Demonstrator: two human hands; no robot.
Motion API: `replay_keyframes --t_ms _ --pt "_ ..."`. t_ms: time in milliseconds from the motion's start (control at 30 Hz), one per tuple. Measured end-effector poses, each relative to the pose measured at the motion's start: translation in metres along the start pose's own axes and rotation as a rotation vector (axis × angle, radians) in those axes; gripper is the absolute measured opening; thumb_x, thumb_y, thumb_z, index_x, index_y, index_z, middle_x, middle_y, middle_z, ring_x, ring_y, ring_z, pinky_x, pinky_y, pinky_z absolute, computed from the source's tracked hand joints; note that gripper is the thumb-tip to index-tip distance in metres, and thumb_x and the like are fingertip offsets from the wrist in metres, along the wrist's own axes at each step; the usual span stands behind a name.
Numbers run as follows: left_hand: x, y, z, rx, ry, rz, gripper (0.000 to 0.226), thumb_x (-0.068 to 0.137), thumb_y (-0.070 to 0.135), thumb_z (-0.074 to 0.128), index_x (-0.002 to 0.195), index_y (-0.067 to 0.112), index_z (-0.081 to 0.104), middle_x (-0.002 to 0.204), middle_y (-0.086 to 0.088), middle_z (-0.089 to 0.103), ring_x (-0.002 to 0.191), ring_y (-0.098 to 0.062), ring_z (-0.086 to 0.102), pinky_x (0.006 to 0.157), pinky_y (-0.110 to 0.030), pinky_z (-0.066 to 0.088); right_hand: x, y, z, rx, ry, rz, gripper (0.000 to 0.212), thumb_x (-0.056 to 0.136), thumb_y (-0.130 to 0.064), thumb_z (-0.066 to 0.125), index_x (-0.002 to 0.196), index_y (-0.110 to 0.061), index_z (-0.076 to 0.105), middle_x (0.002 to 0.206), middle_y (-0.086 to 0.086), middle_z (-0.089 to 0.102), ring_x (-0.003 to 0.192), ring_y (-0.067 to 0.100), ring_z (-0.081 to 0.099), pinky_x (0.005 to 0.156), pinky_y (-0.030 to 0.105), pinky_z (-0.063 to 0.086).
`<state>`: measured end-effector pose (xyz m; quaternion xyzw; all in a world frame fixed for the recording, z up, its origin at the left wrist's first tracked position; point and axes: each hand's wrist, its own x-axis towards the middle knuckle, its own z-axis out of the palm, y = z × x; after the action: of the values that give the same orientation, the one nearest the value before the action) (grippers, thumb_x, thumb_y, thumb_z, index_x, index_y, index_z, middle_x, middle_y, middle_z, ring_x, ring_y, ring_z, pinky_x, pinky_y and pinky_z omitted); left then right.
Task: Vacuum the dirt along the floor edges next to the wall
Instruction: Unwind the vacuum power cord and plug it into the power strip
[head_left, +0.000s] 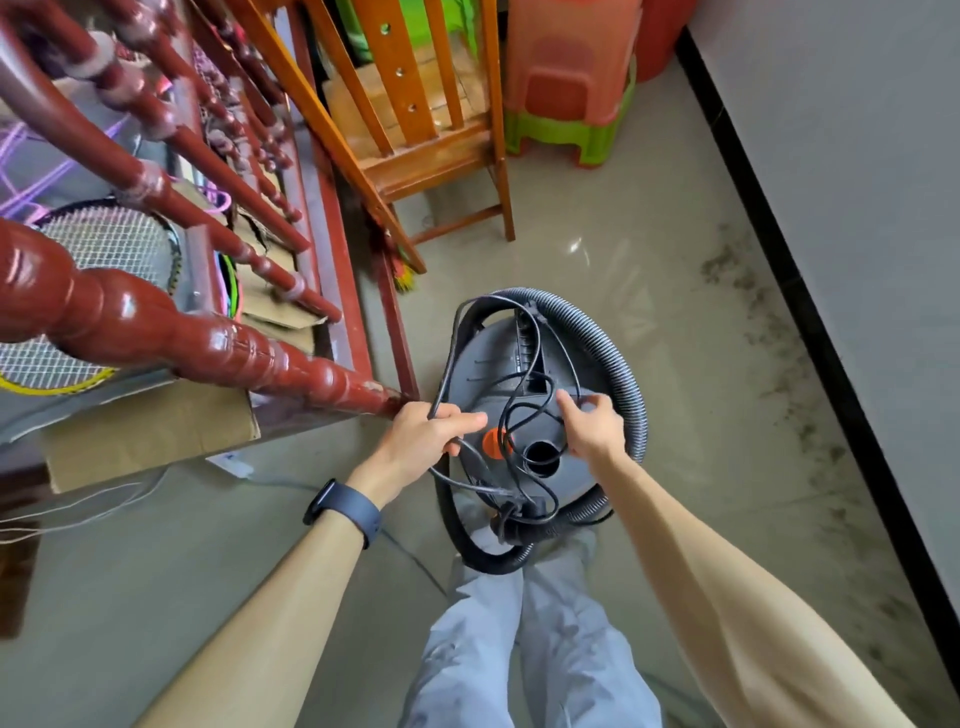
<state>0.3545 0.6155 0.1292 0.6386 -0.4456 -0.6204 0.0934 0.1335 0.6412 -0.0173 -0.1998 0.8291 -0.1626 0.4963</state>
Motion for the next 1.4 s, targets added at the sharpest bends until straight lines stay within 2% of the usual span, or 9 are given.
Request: replay_keyframes --t_ms 133,300,433,567,700,867,1000,1200,1400 --pt "-0.001 0.003 -0.013 -0.065 0.036 -0.031 0.049 0.088 0.029 0.07 0.05 0.021 0.041 0.054 0.001 0.038 0.045 -0.01 0.031 0.047 -0.024 0.021 0.004 -0.009 0.009 -0.093 -0.07 -0.05 0.02 0.091 -0.037 0.073 0.1 -0.027 0.058 0.11 0.014 0.071 0.079 0.027 0.065 0.079 0.038 0.053" --pt "-0.002 0.005 -0.018 -0.165 0.104 -0.094 0.034 0.088 0.03 0.07 0.066 0.017 0.047 0.049 0.008 0.029 0.04 -0.008 0.023 0.038 -0.019 0.017 -0.026 -0.009 -0.003 0.022 -0.168 -0.083 0.021 0.1 -0.023 0.054 0.084 -0.019 0.041 0.075 0.004 0.067 0.054 0.022 0.056 0.051 0.03 0.047" --pt "-0.003 0.0 -0.017 -0.302 0.136 -0.118 0.02 0.089 0.021 0.068 0.074 0.017 0.055 0.055 0.007 0.032 0.043 -0.008 0.023 0.04 -0.02 0.016 -0.077 0.006 -0.039 0.032 -0.225 -0.127 0.039 0.096 -0.048 0.056 0.078 -0.014 0.051 0.065 0.0 0.049 0.048 0.011 0.039 0.051 0.027 0.034" --pt "-0.011 -0.004 -0.006 -0.429 0.141 -0.105 0.014 0.09 0.012 0.066 0.078 0.012 0.061 0.06 0.002 0.045 0.05 -0.01 0.035 0.044 -0.022 0.019 -0.134 0.01 -0.072 0.275 -0.269 -0.155 0.041 0.104 -0.041 0.058 0.078 -0.011 0.052 0.065 -0.001 0.037 0.044 0.001 0.035 0.044 0.007 0.031" --pt "-0.035 -0.005 0.007 -0.464 0.091 -0.102 0.013 0.092 0.014 0.066 0.098 0.004 0.072 0.075 -0.003 0.065 0.061 -0.009 0.052 0.049 -0.02 0.031 -0.164 0.022 -0.091 0.18 -0.254 -0.335 0.062 0.091 -0.064 0.061 0.076 -0.01 0.036 0.072 0.004 0.03 0.06 0.013 0.028 0.054 0.024 0.026" --pt "-0.073 -0.02 0.014 -0.485 0.028 -0.135 0.019 0.099 0.015 0.057 0.111 0.012 0.072 0.101 0.0 0.074 0.086 -0.01 0.064 0.074 -0.027 0.048 -0.189 0.02 -0.095 0.157 -0.207 -0.4 0.051 0.109 -0.043 0.047 0.061 -0.025 0.046 0.058 -0.008 0.044 0.058 0.014 0.037 0.063 0.032 0.034" --pt "-0.105 -0.046 0.004 -0.525 0.122 -0.162 0.015 0.1 0.025 0.056 0.103 0.018 0.069 0.094 0.0 0.074 0.092 -0.016 0.069 0.084 -0.041 0.053 -0.215 0.009 -0.096 0.078 -0.232 -0.415 0.059 0.109 -0.046 0.043 0.056 -0.021 0.044 0.051 -0.007 0.044 0.052 0.013 0.038 0.057 0.03 0.033" --pt "-0.161 -0.095 -0.045 -0.496 0.38 -0.153 0.024 0.096 0.031 0.064 0.081 0.012 0.062 0.053 -0.002 0.046 0.047 -0.012 0.055 0.063 -0.03 0.041 -0.257 0.005 -0.084 -0.169 -0.257 -0.551 0.072 0.107 -0.06 0.025 0.052 -0.015 0.039 0.051 -0.006 0.043 0.054 0.011 0.036 0.057 0.028 0.033" --pt "-0.223 -0.141 -0.095 -0.358 0.439 -0.108 0.046 0.077 0.045 0.077 0.054 0.023 0.043 0.056 0.0 0.038 0.059 -0.018 0.056 0.062 -0.03 0.031 -0.293 -0.003 -0.043 -0.165 -0.291 -0.649 0.064 0.103 -0.065 0.04 0.065 -0.018 0.019 0.059 -0.002 0.023 0.061 0.016 0.021 0.06 0.036 0.019"
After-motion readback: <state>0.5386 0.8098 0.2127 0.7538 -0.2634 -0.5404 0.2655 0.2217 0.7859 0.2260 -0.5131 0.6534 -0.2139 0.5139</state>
